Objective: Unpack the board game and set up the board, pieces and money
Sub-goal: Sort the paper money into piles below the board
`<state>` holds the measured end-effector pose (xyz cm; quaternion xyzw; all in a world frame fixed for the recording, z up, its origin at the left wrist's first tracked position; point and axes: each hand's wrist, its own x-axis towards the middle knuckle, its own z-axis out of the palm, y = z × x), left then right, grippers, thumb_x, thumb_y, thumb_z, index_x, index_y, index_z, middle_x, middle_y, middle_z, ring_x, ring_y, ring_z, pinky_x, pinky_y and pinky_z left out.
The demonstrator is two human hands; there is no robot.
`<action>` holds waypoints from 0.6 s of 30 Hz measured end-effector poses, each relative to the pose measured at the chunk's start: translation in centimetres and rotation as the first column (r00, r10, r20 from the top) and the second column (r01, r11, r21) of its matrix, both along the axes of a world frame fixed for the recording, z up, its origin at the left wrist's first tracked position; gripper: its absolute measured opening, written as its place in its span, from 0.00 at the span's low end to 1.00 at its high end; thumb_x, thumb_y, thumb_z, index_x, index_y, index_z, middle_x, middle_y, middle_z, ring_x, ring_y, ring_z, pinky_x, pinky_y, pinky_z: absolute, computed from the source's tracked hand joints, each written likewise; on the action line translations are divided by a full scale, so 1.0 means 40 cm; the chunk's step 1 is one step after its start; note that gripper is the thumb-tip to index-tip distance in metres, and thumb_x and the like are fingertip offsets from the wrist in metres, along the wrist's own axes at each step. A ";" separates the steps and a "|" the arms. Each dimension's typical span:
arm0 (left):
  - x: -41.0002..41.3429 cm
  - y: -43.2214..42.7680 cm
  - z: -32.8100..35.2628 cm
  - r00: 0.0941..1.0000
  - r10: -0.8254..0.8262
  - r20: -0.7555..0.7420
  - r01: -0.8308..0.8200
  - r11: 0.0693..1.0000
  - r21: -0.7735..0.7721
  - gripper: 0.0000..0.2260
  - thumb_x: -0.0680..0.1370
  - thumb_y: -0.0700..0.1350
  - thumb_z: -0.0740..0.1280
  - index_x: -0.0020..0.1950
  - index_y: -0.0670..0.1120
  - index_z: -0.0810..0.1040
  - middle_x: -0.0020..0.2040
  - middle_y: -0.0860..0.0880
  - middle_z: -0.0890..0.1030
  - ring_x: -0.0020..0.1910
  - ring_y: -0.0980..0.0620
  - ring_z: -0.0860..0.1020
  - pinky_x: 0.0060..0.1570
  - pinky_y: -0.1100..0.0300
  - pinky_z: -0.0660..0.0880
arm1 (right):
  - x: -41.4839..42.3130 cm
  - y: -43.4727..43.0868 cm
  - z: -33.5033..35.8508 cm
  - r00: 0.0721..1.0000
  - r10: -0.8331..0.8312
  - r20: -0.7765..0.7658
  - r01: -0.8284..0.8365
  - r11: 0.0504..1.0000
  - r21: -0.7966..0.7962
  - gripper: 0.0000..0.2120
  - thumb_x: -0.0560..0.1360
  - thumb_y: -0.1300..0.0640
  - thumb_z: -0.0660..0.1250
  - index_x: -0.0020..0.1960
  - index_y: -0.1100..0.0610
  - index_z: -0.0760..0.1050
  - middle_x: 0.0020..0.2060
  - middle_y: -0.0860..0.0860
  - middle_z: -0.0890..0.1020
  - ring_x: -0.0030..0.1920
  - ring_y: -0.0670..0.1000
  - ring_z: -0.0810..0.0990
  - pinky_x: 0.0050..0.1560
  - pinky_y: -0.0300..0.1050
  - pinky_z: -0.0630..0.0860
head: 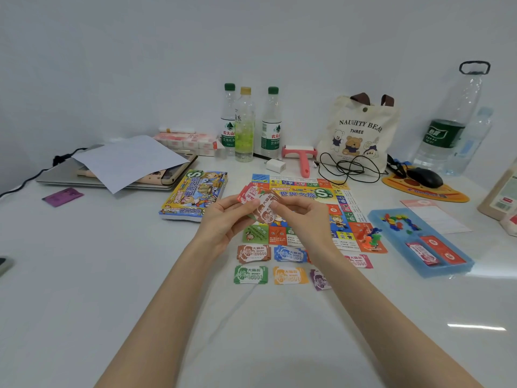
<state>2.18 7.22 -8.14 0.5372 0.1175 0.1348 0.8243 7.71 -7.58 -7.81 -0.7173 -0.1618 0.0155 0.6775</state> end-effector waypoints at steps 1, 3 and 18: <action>0.000 0.000 0.001 1.000 -0.001 -0.004 0.001 1.000 -0.008 0.05 0.71 0.38 0.73 0.46 0.42 0.81 0.39 0.47 0.85 0.36 0.55 0.83 0.37 0.66 0.80 | 0.000 0.000 -0.001 1.000 -0.009 -0.003 0.009 1.000 0.011 0.06 0.68 0.55 0.77 0.44 0.51 0.83 0.39 0.47 0.86 0.42 0.45 0.84 0.40 0.33 0.76; 0.000 0.000 0.002 1.000 -0.002 -0.013 0.002 1.000 -0.028 0.04 0.71 0.38 0.73 0.46 0.42 0.81 0.40 0.47 0.85 0.37 0.54 0.83 0.36 0.66 0.80 | -0.002 0.000 -0.002 1.000 -0.020 -0.011 0.021 0.999 0.034 0.06 0.68 0.55 0.77 0.43 0.52 0.83 0.38 0.47 0.86 0.41 0.44 0.84 0.41 0.33 0.76; 0.005 0.039 -0.021 0.967 0.256 -0.004 -0.256 0.966 0.025 0.06 0.72 0.36 0.73 0.48 0.41 0.79 0.35 0.51 0.84 0.35 0.57 0.83 0.34 0.66 0.79 | -0.002 0.003 -0.002 0.991 0.083 0.102 -0.057 0.971 -0.231 0.21 0.74 0.63 0.65 0.60 0.41 0.77 0.38 0.48 0.78 0.29 0.42 0.70 0.35 0.33 0.72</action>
